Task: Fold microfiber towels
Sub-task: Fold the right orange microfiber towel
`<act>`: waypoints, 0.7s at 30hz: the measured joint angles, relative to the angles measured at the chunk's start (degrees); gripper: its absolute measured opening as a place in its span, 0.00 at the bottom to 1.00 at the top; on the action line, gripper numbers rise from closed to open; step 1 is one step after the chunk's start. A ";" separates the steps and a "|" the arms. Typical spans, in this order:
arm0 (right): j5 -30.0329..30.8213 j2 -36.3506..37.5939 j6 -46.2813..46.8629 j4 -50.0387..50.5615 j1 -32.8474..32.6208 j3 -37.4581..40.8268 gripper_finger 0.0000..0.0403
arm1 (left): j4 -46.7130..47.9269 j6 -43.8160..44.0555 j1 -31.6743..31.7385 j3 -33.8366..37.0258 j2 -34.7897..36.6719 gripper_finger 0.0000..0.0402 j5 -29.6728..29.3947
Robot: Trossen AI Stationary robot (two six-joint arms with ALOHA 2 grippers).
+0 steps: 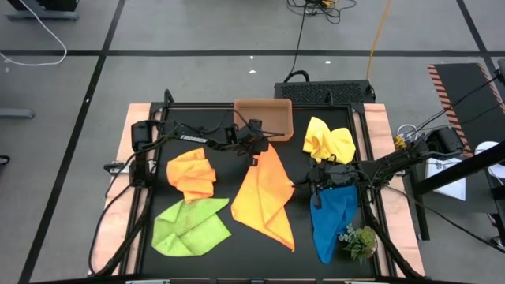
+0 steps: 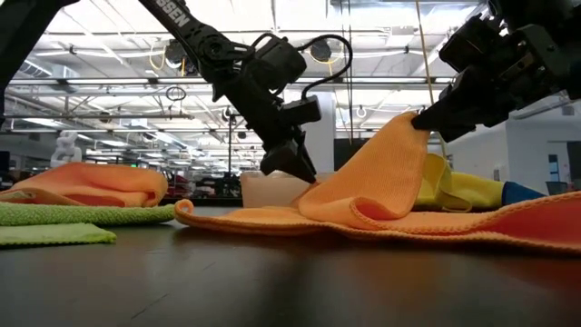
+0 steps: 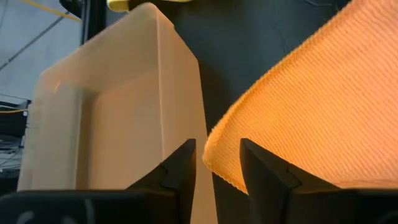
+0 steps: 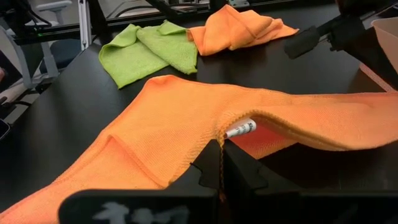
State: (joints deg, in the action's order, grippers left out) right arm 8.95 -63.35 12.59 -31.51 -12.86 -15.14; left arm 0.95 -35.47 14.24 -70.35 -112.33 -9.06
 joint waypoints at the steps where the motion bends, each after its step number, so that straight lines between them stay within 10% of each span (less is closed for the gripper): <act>1: -0.01 0.00 0.02 0.00 0.00 0.00 0.00 | -0.19 -0.01 0.00 0.00 -0.01 0.35 0.00; 21: -0.02 0.02 0.19 -0.44 0.00 0.01 0.00 | -2.80 0.66 0.00 0.02 -4.74 0.40 -5.22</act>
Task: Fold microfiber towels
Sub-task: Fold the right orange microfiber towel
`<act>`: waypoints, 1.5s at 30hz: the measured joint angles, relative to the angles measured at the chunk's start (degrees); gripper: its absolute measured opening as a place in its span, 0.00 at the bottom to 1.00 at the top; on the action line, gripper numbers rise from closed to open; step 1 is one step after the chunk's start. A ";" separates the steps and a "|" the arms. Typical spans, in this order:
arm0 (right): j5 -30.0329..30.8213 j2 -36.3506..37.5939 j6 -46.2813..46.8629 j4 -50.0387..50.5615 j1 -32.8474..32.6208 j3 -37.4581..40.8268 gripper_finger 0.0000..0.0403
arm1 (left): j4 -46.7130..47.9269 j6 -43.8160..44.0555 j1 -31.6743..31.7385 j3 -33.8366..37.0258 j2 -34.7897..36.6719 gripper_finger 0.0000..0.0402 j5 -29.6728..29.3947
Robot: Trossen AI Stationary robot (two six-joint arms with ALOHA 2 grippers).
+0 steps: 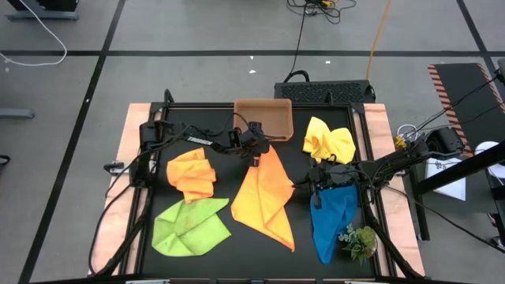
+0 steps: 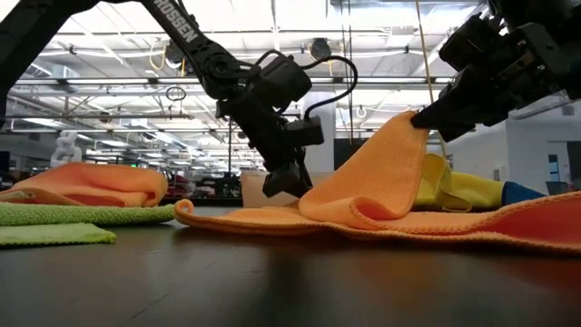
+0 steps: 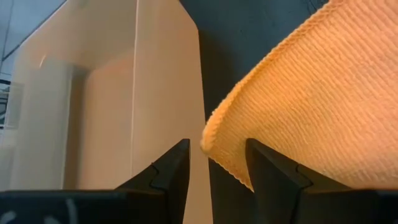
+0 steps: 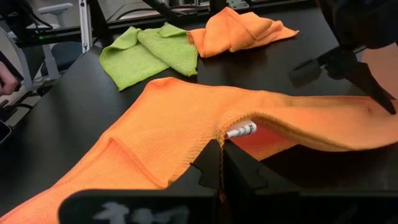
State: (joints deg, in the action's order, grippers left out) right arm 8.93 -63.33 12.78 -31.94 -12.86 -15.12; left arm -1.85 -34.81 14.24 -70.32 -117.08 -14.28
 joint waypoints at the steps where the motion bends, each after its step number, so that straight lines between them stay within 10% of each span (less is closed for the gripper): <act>1: 0.00 0.00 0.00 0.02 0.00 0.01 0.00 | -0.08 -0.13 0.00 0.00 0.00 0.40 -0.11; 20: -0.02 0.00 0.02 0.07 0.00 0.01 0.00 | -1.21 -0.79 -2.12 0.00 1.23 0.02 -0.73; 45: -4.67 11.53 0.11 -7.72 -13.59 -4.37 0.00 | 21.87 22.41 -33.35 -0.02 33.22 0.00 -19.55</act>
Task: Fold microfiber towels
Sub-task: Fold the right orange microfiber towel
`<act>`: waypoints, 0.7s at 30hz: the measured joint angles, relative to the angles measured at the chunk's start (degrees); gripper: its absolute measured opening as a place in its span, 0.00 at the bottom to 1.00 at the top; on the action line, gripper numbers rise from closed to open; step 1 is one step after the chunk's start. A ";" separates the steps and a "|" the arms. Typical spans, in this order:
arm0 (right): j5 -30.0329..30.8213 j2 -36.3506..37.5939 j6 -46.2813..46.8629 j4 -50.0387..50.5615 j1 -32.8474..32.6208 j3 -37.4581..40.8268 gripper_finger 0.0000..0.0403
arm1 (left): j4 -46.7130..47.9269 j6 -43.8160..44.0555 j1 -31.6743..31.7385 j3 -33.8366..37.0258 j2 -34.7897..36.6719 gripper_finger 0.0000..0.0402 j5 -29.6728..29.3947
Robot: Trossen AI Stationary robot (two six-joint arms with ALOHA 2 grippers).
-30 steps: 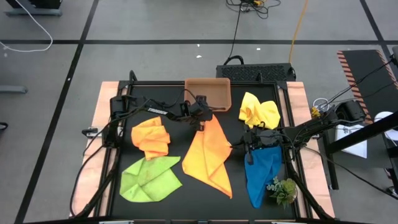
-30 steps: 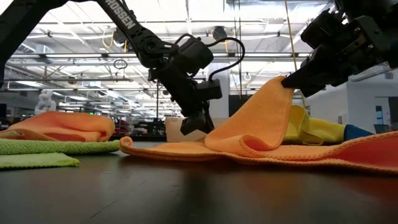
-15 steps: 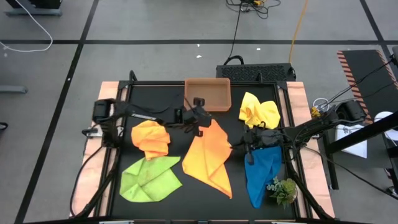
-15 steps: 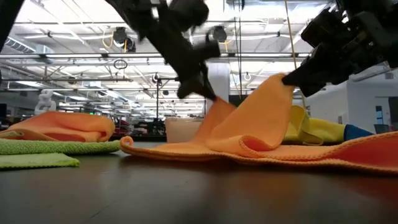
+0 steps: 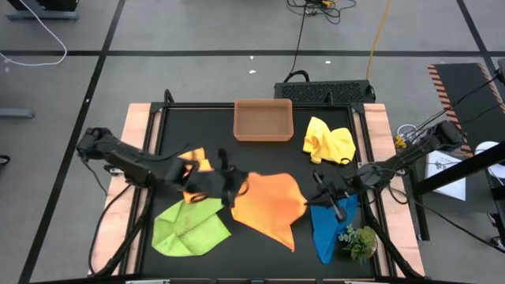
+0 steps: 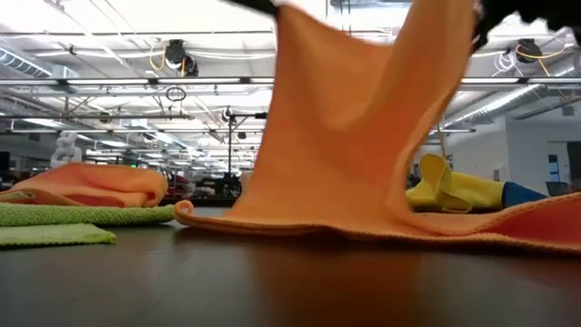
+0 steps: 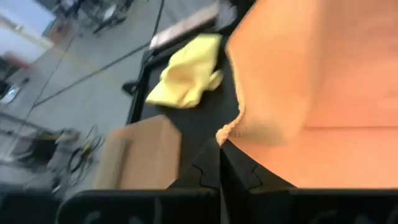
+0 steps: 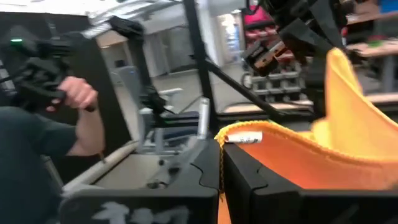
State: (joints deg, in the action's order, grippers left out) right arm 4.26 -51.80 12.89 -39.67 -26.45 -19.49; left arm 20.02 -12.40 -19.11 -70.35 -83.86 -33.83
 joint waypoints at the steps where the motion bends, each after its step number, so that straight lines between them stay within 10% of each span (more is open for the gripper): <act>1: 0.00 -0.07 -0.11 0.62 -1.20 -1.09 0.00 | -1.34 0.77 -1.98 -0.02 0.65 0.00 -0.61; 12: 0.11 -4.93 -4.30 5.76 -11.78 -15.15 0.00 | -17.47 -4.15 -20.59 -0.74 2.32 0.00 -7.75; 21: 5.65 -2.56 -6.76 11.08 -14.93 -19.36 0.00 | -11.68 -1.97 -26.48 -8.49 2.30 0.00 -20.13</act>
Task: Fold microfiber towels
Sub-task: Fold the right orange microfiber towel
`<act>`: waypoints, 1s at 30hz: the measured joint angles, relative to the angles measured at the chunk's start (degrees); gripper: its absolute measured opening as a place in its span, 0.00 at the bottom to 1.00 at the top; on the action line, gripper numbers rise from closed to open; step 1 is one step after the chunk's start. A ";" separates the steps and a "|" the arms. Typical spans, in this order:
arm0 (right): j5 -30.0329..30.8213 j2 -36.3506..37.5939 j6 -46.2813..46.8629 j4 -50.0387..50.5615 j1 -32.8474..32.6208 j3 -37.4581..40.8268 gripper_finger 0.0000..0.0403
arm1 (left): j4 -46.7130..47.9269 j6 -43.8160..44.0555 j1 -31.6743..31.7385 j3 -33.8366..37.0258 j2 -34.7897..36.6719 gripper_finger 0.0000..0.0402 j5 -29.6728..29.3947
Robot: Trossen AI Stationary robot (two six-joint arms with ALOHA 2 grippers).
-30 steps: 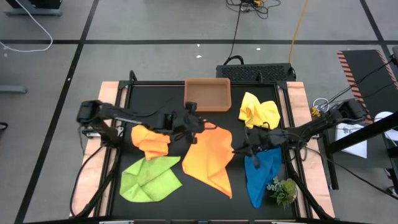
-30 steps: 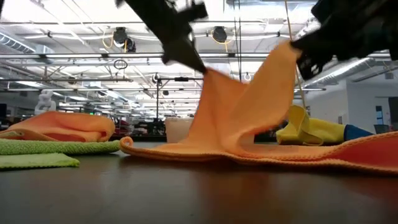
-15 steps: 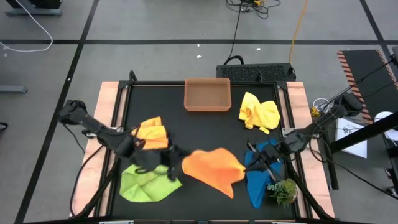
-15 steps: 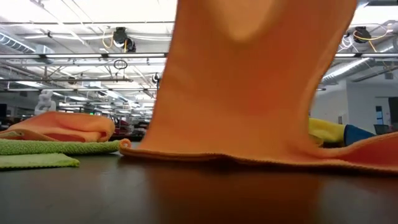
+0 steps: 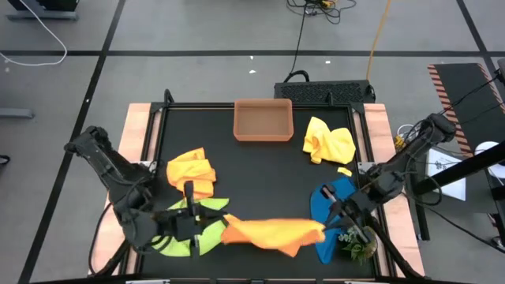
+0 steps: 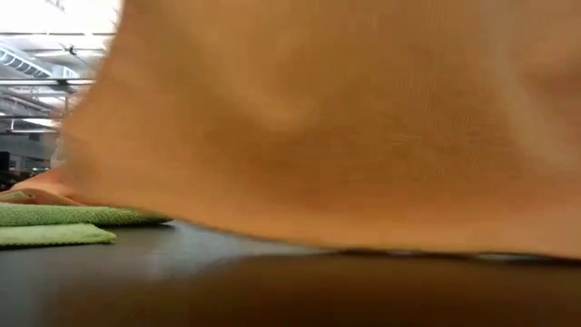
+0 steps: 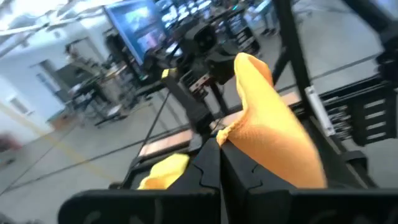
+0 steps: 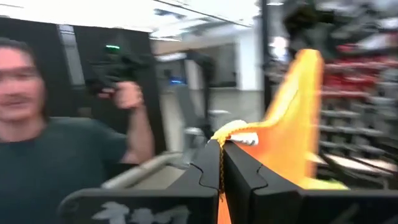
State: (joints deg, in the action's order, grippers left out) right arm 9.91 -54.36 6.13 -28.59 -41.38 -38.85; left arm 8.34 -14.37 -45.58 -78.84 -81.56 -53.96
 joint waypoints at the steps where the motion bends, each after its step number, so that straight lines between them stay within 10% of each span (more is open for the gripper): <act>1: 2.48 0.67 0.04 1.53 0.04 0.00 0.00 | 1.55 1.28 0.33 -0.47 -0.02 0.00 -0.76; 13: 26.20 4.32 7.18 24.88 5.67 0.11 0.00 | 24.02 20.52 16.46 3.23 -0.50 0.00 9.61; 30: 28.77 4.28 17.37 45.31 25.85 5.28 0.00 | 17.63 16.24 41.34 21.25 -0.50 0.00 24.57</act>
State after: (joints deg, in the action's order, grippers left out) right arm 38.68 -50.09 23.51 16.72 -15.53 -33.57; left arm 25.97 1.87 -4.24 -57.59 -82.06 -29.39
